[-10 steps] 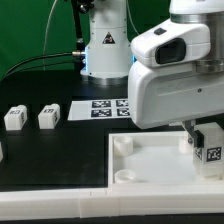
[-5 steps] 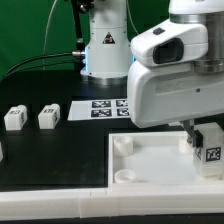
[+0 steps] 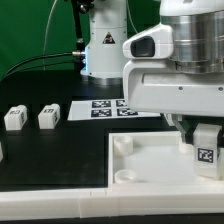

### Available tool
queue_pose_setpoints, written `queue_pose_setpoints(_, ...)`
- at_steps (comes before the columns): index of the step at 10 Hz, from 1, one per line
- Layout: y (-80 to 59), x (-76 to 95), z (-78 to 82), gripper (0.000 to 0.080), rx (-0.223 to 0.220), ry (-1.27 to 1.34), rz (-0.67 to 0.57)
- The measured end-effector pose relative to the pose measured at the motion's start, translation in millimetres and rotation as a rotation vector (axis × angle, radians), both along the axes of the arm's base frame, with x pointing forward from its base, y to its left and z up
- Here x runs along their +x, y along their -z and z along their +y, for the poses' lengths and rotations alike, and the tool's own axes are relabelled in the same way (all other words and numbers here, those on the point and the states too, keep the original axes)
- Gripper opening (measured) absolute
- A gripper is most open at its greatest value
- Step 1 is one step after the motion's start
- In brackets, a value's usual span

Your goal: Assemble one leg

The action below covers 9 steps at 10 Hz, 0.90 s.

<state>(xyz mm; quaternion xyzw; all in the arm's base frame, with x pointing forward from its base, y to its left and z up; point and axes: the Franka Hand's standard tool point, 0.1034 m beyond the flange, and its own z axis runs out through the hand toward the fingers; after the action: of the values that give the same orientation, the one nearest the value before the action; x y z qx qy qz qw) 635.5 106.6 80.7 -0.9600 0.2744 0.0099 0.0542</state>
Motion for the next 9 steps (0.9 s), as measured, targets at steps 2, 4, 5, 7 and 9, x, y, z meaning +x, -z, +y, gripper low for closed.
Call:
queue_pose_setpoints(2, 0.3, -0.6, -1.9, 0.0294, -0.003, 0.222, 0.024)
queue_pose_setpoints(4, 0.6, -1.7, -3.3, 0.0294, 0.000, 0.430, 0.052)
queue_pose_setpoints(5, 0.9, -2.7, -3.7, 0.0294, 0.002, 0.552, 0.068)
queue_pose_setpoints(7, 1.4, -5.0, -2.8, 0.0294, 0.005, 0.737, 0.090)
queue_pose_setpoints(9, 1.7, -6.7, -1.1, 0.0294, 0.015, 0.924, 0.119)
